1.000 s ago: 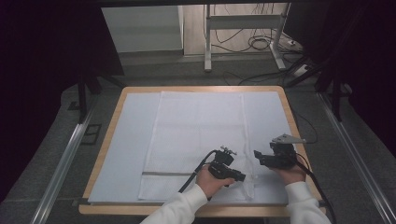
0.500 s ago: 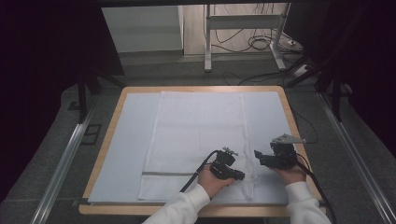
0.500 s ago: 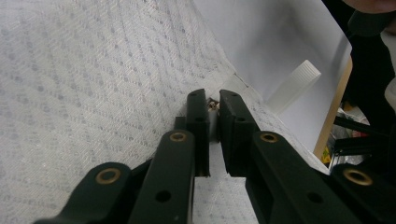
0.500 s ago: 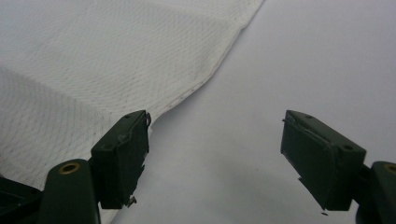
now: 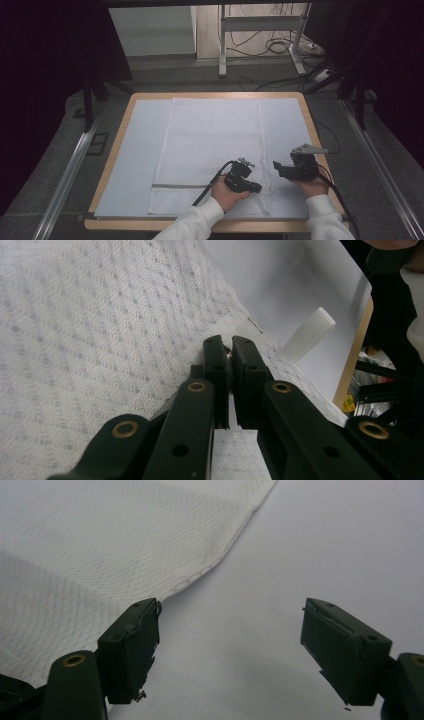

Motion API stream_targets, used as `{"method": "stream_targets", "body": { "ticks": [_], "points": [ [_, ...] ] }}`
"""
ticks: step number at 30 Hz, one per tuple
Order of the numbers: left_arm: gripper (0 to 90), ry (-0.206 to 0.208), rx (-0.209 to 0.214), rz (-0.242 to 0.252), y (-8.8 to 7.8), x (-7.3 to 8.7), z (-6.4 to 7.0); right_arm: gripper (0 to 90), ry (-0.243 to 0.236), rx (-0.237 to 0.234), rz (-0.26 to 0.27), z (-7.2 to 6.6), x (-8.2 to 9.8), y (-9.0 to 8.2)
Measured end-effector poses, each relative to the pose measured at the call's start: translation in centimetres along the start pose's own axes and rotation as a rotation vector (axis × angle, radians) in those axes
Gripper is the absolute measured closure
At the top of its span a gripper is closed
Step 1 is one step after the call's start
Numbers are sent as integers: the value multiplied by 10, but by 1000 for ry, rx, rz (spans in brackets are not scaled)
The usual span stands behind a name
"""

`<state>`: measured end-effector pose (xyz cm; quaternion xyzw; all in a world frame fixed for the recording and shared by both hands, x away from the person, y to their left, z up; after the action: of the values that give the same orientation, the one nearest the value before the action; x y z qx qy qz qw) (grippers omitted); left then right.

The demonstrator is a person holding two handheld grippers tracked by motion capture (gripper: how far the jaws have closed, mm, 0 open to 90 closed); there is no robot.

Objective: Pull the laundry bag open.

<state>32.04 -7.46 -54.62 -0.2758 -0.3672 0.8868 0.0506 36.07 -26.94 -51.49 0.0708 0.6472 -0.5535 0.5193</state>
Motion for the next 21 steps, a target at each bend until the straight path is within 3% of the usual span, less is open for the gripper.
{"method": "stream_targets", "body": {
  "ticks": [14,21],
  "points": [
    [864,29,9,52,-23,-1,1,229,17,8,5,3,1,-3],
    [864,27,13,71,-32,-2,-1,230,61,-12,13,4,0,-5]
  ]
}}
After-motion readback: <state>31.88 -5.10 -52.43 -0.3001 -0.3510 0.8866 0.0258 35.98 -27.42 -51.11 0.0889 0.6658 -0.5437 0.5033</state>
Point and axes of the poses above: each handheld gripper's, and its own axes: y roughly forward along the jaws, x roughly out of its underside, z roughly to its right, the point moved 3 cm from there along y, roughly forward along the jaws, and after that the axes turned 11 degrees about -y, right-handed, at the moved point
